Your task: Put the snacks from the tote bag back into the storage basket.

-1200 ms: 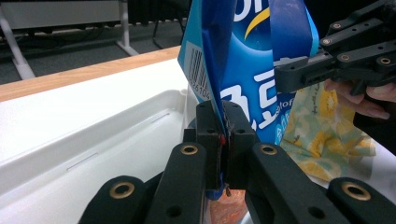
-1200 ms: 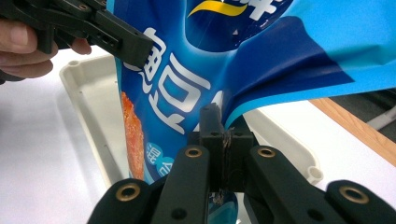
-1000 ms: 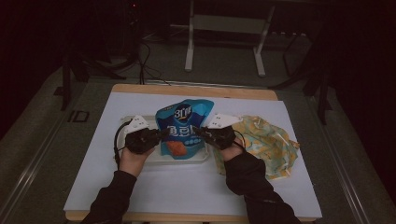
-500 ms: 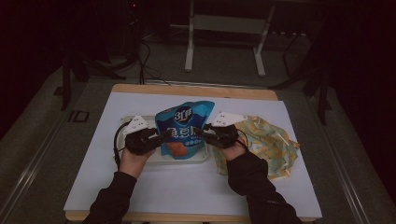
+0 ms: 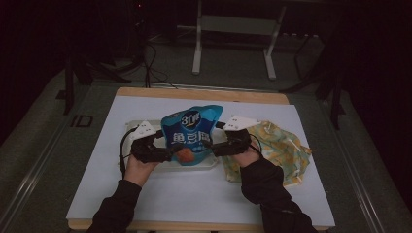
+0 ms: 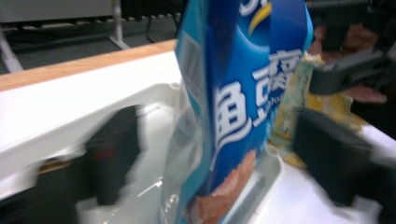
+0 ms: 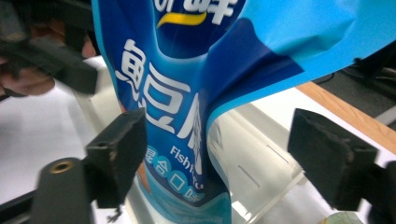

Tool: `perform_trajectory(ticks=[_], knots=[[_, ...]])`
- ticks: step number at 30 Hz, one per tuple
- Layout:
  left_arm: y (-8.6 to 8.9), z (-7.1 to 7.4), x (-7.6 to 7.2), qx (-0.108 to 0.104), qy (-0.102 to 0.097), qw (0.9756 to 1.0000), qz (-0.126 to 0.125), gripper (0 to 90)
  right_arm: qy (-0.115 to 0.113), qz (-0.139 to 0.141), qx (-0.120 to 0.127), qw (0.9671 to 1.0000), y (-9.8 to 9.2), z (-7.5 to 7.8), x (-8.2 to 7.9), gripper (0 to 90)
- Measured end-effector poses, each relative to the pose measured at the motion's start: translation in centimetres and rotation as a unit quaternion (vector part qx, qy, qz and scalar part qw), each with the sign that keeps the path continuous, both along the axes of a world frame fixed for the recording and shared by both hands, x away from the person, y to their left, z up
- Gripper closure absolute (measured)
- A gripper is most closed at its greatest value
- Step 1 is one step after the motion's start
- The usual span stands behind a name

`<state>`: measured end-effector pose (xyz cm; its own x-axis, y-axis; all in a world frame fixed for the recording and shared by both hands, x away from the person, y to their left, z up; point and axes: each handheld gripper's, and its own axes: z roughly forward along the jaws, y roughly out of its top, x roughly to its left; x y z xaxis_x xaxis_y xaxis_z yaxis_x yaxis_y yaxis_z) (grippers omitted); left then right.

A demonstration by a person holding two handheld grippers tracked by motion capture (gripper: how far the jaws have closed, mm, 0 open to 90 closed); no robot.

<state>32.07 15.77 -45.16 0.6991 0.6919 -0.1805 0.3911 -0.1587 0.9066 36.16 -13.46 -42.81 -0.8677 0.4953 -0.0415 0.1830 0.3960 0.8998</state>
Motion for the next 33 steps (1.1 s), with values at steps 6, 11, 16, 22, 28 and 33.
perform_trajectory(ticks=[6, 11, 16, 22, 28, 33], knots=[[-0.1, -0.4, -0.1, 0.005, 0.01, 0.9999, -0.01, 2.3, -0.004, -0.007, -0.006, 0.9999, -0.4, 0.1, -0.2, 14.3], [0.5, -0.5, -0.5, -0.012, 0.01, 0.9998, -0.012, 2.3, -0.007, -0.007, -0.012, 0.9999, -0.9, 0.3, -0.5, 14.4], [1.1, -0.5, -1.1, -0.014, 0.006, 0.9999, -0.001, 2.3, -0.006, -0.011, -0.006, 0.9999, -1.7, 0.4, -0.7, 14.4], [1.1, -1.3, -2.1, -0.006, 0.006, 1.0, -0.003, 2.3, -0.008, -0.015, -0.006, 0.9998, -3.0, 0.3, -1.1, 14.4], [0.9, -2.1, -3.2, -0.007, 0.007, 0.9999, -0.005, 2.3, -0.007, -0.021, -0.006, 0.9997, -4.5, 0.4, -1.7, 14.4], [0.7, -2.9, -3.9, -0.011, 0.014, 0.9998, -0.013, 2.3, -0.006, -0.022, -0.005, 0.9997, -5.6, 0.3, -2.5, 14.5]])
